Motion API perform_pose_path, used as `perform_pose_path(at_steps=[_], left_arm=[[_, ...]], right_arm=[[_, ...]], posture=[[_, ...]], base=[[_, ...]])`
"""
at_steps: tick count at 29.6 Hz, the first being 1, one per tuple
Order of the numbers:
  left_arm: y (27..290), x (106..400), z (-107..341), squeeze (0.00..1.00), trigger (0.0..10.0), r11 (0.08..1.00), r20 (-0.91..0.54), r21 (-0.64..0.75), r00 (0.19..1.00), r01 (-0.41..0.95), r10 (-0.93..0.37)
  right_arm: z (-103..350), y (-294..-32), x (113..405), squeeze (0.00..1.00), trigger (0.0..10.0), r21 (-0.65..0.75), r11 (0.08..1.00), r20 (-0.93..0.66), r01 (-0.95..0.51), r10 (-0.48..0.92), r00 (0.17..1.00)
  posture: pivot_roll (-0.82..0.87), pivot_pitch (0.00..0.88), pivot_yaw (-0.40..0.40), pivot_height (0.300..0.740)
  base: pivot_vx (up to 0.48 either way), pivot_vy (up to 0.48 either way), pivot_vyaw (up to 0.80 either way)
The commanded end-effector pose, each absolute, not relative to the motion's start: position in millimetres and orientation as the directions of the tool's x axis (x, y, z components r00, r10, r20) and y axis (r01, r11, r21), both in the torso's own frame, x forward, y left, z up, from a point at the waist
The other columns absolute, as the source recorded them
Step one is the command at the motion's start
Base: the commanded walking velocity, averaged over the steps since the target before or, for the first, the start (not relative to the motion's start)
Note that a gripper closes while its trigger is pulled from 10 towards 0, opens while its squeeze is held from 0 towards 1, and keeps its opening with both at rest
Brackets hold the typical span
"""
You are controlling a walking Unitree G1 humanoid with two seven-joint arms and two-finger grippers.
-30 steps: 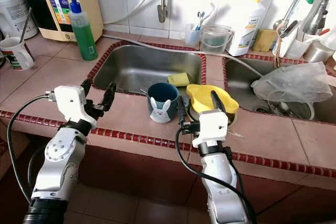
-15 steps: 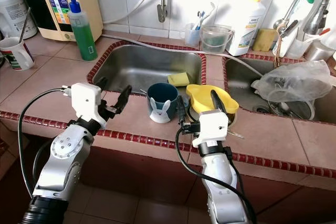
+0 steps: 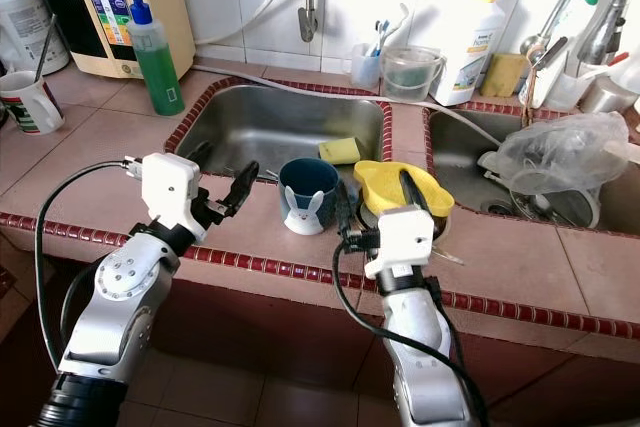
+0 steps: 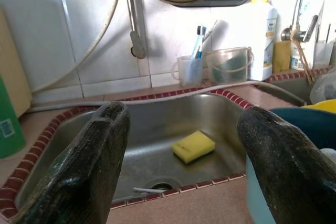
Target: Kitchen organization
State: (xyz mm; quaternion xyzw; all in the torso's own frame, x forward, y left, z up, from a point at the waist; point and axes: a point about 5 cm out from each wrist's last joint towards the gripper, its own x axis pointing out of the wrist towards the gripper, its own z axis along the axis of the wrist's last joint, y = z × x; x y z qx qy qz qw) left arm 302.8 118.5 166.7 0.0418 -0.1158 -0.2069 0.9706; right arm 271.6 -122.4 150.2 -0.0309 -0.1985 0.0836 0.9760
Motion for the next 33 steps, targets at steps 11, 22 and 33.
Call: perform_pose_path(at_steps=[11,22,33], left_arm=[[118,301,169,0.0,10.0,0.904,0.206,0.15,0.882,0.4,-0.424],[89,291,182,0.0,10.0,0.826,0.234,0.228,0.795,0.515,-0.56],[79,283,179,0.0,10.0,0.734,0.2,0.303,0.712,0.608,-0.673]], right_arm=[[156,-121,270,0.0,10.0,-0.097,0.98,0.394,-0.174,0.198,0.898],[158,-130,267,0.0,10.0,-0.09,0.985,0.402,-0.144,0.169,0.9],[153,-146,257,0.0,10.0,-0.004,0.999,0.377,-0.034,0.033,0.926]], posture=[[-0.13,0.007,0.013,0.711],[-0.15,0.0,0.027,0.711],[-0.17,0.007,0.041,0.711]], base=[[0.0,0.0,0.0],[0.0,0.0,0.0],[0.0,0.0,0.0]])
